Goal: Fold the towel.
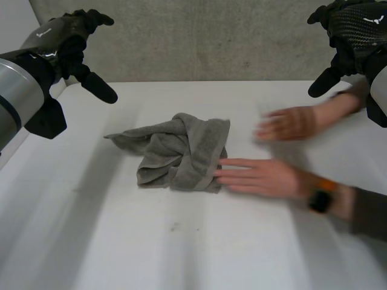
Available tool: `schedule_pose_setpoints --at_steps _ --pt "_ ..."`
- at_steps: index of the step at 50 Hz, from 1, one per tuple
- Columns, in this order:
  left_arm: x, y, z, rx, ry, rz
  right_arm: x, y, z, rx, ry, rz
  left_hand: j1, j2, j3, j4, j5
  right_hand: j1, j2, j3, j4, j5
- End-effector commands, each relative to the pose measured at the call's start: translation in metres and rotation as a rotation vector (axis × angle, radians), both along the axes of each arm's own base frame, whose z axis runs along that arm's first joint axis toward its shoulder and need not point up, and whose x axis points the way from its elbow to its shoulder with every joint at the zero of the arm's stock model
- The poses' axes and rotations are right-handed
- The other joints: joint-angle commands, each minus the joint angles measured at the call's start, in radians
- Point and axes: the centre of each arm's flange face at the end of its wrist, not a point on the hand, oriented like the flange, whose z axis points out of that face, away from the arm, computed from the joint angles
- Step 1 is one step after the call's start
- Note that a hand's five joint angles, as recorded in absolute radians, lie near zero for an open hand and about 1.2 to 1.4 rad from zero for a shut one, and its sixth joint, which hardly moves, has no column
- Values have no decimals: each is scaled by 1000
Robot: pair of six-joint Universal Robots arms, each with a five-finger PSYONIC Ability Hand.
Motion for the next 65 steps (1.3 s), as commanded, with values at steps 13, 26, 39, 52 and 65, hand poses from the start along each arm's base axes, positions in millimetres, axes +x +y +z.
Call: schedule_pose_setpoints --at_steps 13,26,39,52,65 --pt "-23 -73 -91 73 -232 -6 30 -13 -55 163 71 185 6 20 19 17 -19 -40 -55 -39 -60 -49" --pt "-39 -127 -184 159 -311 -18 82 -11 -139 340 106 326 62 76 75 73 36 -40 -55 -39 -60 -49" --pt "-46 -147 -224 119 -456 -40 136 -13 -204 272 95 427 1036 1050 1049 1047 1010 -40 -55 -39 -60 -49" --pt "-42 -119 -173 79 -437 -35 161 -38 -255 180 235 406 1218 1232 1232 1229 1193 1109 1094 1111 1090 1101" --pt "-19 -38 -83 -2 -405 -37 90 -70 -77 -58 42 159 1218 1232 1232 1229 1193 1181 1167 1183 1162 1173"
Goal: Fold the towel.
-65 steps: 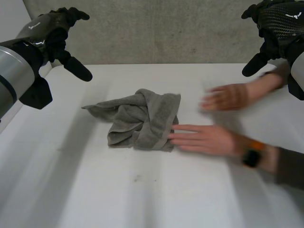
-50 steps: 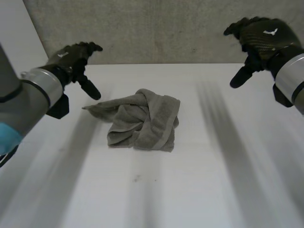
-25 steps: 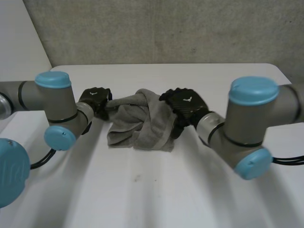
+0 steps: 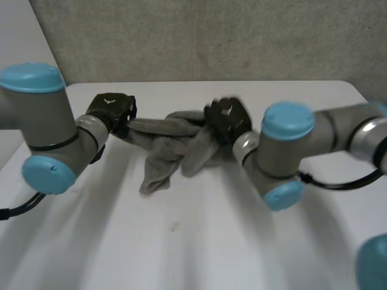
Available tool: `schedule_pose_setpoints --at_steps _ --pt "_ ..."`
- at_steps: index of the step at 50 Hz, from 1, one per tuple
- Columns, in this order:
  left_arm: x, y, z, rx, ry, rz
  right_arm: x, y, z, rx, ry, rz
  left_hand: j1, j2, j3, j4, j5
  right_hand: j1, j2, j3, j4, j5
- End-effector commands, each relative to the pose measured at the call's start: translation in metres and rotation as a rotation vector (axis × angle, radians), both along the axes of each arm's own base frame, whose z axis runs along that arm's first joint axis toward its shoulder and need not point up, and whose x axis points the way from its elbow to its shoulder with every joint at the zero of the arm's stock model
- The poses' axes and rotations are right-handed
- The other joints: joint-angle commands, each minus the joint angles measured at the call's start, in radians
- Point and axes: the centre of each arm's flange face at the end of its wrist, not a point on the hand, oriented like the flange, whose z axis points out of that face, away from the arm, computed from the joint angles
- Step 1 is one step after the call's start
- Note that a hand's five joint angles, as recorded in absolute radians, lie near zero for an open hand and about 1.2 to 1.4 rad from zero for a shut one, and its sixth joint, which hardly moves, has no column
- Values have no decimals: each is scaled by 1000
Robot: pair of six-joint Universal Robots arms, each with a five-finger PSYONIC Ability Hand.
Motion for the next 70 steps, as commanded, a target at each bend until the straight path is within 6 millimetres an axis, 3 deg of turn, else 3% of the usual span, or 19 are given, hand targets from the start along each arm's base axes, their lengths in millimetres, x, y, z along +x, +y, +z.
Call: schedule_pose_setpoints --at_steps 1,3,8,13,17,22,23,24,25,29,34,39,46,51,63,65,66,68,70 --pt "17 49 57 -60 27 -6 -61 -19 108 -90 -154 -140 219 180 181 179 189 481 269 227 208 293" --pt "25 72 85 -122 57 -8 -83 -16 134 -61 -155 -159 219 180 181 179 189 481 269 227 208 293" --pt "36 103 125 -215 148 -11 -101 -16 156 -10 -161 -153 219 180 181 179 189 481 269 227 208 293" --pt "39 117 132 -219 201 -21 -111 -26 160 29 -200 -161 219 180 181 179 189 481 269 227 208 293" --pt "37 114 120 -180 189 -23 -109 -44 134 86 -186 -171 219 180 181 179 189 481 269 227 208 293" --pt "28 92 72 -36 130 -7 -105 -76 59 220 -105 -219 219 180 181 179 189 474 261 219 200 285" --pt "25 89 61 -4 115 -8 -107 -80 44 250 -68 -249 219 180 181 179 189 -288 -501 -542 -562 -476" --pt "20 87 49 29 102 -17 -107 -80 43 250 -68 -250 219 180 181 179 189 -296 -508 -550 -569 -484" --pt "20 87 49 30 102 -17 -111 -81 35 265 -15 -288 219 180 181 179 189 -740 -953 -995 -1014 -929" --pt "8 88 22 103 64 -48 -116 -62 41 269 120 -312 219 180 181 179 189 -740 -953 -995 -1014 -929" --pt "8 92 24 104 64 -52 -115 -34 69 182 122 -162 219 180 181 179 189 -740 -953 -995 -1014 -929" --pt "8 102 39 62 82 -68 -103 -13 74 15 208 17 219 180 181 179 189 -740 -953 -995 -1014 -929" --pt "10 116 51 34 94 -81 -94 -2 49 -55 381 113 219 180 181 179 189 -692 -905 -946 -966 -880" --pt "12 120 42 61 82 -81 -70 7 6 -45 460 219 219 180 181 179 189 -560 -773 -814 -834 -748" --pt "15 121 35 80 73 -72 -43 -3 -49 -163 552 288 219 180 181 179 189 -384 -596 -638 -657 -572" --pt "16 120 35 80 73 -69 -39 -5 -57 -164 556 295 219 180 181 179 189 -89 -302 -343 -363 -277" --pt "16 120 35 79 74 -68 -36 -5 -53 -177 548 294 219 180 181 179 189 221 8 -33 -53 33" --pt "16 120 35 79 74 -68 -34 -7 -43 -196 531 287 219 180 181 179 189 479 266 225 205 291" --pt "16 119 36 77 74 -68 -34 -9 -27 -233 506 268 219 180 181 179 189 481 269 227 208 293"
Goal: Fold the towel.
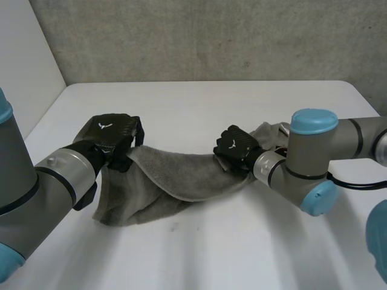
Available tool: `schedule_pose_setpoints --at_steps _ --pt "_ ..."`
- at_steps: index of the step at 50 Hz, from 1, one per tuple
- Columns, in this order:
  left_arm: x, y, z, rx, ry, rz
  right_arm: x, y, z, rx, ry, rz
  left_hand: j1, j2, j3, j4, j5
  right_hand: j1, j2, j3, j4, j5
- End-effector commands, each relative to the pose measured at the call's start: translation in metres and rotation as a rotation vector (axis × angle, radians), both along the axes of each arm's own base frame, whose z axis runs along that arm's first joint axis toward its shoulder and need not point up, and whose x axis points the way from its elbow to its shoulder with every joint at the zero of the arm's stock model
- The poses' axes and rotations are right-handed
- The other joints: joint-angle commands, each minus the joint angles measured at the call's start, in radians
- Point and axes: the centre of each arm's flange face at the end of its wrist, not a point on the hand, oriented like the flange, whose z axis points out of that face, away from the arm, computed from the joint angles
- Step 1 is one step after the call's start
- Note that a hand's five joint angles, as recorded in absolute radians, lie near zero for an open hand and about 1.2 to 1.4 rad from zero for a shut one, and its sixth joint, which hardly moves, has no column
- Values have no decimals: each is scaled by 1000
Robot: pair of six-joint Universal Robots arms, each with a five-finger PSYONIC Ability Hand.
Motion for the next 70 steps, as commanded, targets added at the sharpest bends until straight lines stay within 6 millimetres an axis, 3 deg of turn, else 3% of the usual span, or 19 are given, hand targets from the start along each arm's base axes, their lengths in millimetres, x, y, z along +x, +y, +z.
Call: schedule_pose_setpoints --at_steps 1,8,13,24,29,38,43,44,45,46,47,48,52,56,61,63,64,66,70 --pt "1 -2 1 -5 2 5 6 -8 43 -92 -99 -18 209 179 180 179 184 670 542 550 564 616" --pt "2 -4 5 -14 7 11 -11 1 110 -17 -337 -90 209 179 180 179 184 670 542 550 564 616" --pt "11 -13 6 -18 6 50 -59 -2 136 92 -394 -229 209 179 180 179 184 670 542 550 564 616" --pt "35 -23 0 55 -47 124 -116 24 118 435 -143 -396 209 179 180 179 184 670 542 550 564 616" --pt "36 -22 -34 190 -231 76 -125 44 107 537 68 -354 209 179 180 179 184 670 542 550 564 616" --pt "27 -57 -49 169 -340 42 -112 1 103 315 8 -320 209 179 180 179 184 670 542 550 564 616" --pt "-2 -120 31 -207 -186 111 -84 -55 163 -94 -373 -306 209 179 180 179 184 670 542 550 564 616" --pt "-3 -120 31 -208 -185 111 -84 -56 164 -95 -374 -306 209 179 180 179 184 670 542 550 564 616" --pt "-7 -133 60 -325 -113 139 -84 -67 189 -214 -493 -307 209 179 180 179 184 670 542 550 564 616" --pt "-7 -133 61 -326 -112 139 -88 -76 217 -343 -609 -318 209 179 180 179 184 670 542 550 564 616" --pt "-10 -143 97 -469 -18 167 -88 -76 217 -345 -610 -318 209 179 180 179 184 670 542 550 564 616" --pt "-10 -149 127 -591 73 194 -93 -80 245 -471 -735 -331 209 179 180 179 184 670 542 550 564 616" --pt "-5 -155 172 -781 283 228 -106 -75 289 -675 -969 -325 209 179 180 179 184 670 542 550 564 616" --pt "-6 -156 160 -747 306 220 -103 -72 276 -603 -948 -293 209 179 180 179 184 670 542 550 564 616" --pt "-4 -147 108 -562 216 209 -99 -70 207 -255 -748 -251 209 179 180 179 184 670 542 550 564 616" --pt "-2 -141 61 -428 150 203 -101 -70 184 -157 -695 -253 209 179 180 179 184 670 542 550 564 616" --pt "-2 -141 61 -428 150 203 -101 -70 184 -156 -694 -253 209 179 180 179 184 670 542 550 564 616" --pt "4 -133 15 -299 89 200 -101 -67 144 11 -625 -257 209 179 180 179 184 670 542 550 564 616" --pt "12 -125 -24 -190 37 207 -106 -65 114 113 -572 -284 209 179 180 179 184 670 542 550 564 616"
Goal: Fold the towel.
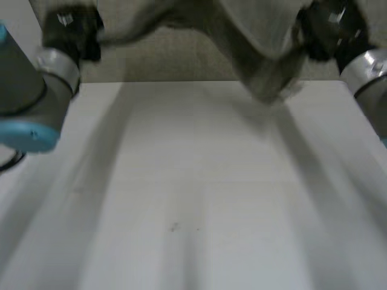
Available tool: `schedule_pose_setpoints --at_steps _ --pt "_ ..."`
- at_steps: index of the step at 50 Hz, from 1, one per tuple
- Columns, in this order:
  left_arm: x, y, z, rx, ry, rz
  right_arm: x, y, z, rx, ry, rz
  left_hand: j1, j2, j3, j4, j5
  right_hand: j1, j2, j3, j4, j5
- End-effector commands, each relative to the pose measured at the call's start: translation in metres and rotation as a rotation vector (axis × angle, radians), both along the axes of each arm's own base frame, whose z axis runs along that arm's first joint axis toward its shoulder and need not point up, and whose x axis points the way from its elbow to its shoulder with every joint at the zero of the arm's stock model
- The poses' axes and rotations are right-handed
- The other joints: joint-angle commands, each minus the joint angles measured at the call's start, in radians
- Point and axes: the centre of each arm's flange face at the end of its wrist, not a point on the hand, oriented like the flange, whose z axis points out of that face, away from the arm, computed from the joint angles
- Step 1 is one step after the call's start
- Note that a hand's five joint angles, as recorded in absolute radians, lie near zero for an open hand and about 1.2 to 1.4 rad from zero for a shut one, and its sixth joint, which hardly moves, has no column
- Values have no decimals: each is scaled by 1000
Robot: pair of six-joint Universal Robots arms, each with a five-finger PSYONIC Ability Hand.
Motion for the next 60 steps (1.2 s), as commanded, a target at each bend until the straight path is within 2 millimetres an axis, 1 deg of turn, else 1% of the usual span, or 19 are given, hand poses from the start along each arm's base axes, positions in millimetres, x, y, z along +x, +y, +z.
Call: schedule_pose_setpoints --at_steps 1,2,4,5,6,7,10,13,15,21,24,25,26,35,45,46,48,55,60 --pt "15 23 -113 332 -123 5 -12 5 -90 338 123 51 208 178 179 179 184 424 219 209 200 235" --pt "15 23 -113 333 -123 5 -12 5 -90 338 123 50 208 178 179 179 184 424 219 209 200 235" --pt "20 30 -147 432 -155 10 -18 10 -121 413 185 36 208 178 179 179 184 424 219 209 200 235" --pt "20 30 -147 432 -155 10 -18 10 -121 413 186 36 208 178 179 179 184 424 219 209 200 235" --pt "23 33 -158 467 -166 16 -19 16 -135 450 229 37 208 178 179 179 184 424 219 209 200 235" --pt "23 33 -158 467 -166 16 -21 22 -147 486 276 39 208 178 179 179 184 424 219 209 200 235" --pt "28 41 -170 513 -179 20 -31 35 -162 553 367 36 208 178 179 179 184 424 219 209 200 235" --pt "29 48 -174 535 -187 17 -35 41 -164 583 395 38 208 178 179 179 184 424 219 209 200 235" --pt "31 53 -166 521 -183 18 -38 54 -164 643 414 57 208 178 179 179 184 424 219 209 200 235" --pt "33 59 -155 501 -176 19 -37 67 -162 643 404 93 208 178 179 179 184 424 219 209 200 235" --pt "33 61 -152 495 -175 19 -38 76 -162 572 379 162 208 178 179 179 184 -113 -318 -327 -337 -301" --pt "33 61 -151 493 -172 17 -38 76 -162 572 378 162 208 178 179 179 184 -115 -320 -330 -339 -304" --pt "34 62 -150 491 -171 19 -39 79 -166 556 380 175 208 178 179 179 184 -232 -436 -446 -456 -420" --pt "34 63 -151 497 -173 17 -40 84 -178 455 402 161 208 178 179 179 184 -233 -438 -447 -457 -421" --pt "35 66 -154 506 -176 17 -42 103 -181 404 453 114 208 178 179 179 184 -224 -429 -438 -448 -412" --pt "34 67 -156 511 -179 16 -26 116 -174 349 493 15 208 178 179 179 184 -209 -414 -424 -433 -398" --pt "34 67 -156 511 -179 16 -18 118 -174 312 498 10 208 178 179 179 184 -180 -385 -394 -404 -368" --pt "35 67 -155 512 -178 17 -6 118 -175 262 509 -50 208 178 179 179 184 -145 -349 -359 -369 -333" --pt "35 68 -156 516 -180 17 4 119 -182 263 528 -58 208 178 179 179 184 14 -191 -201 -210 -175"
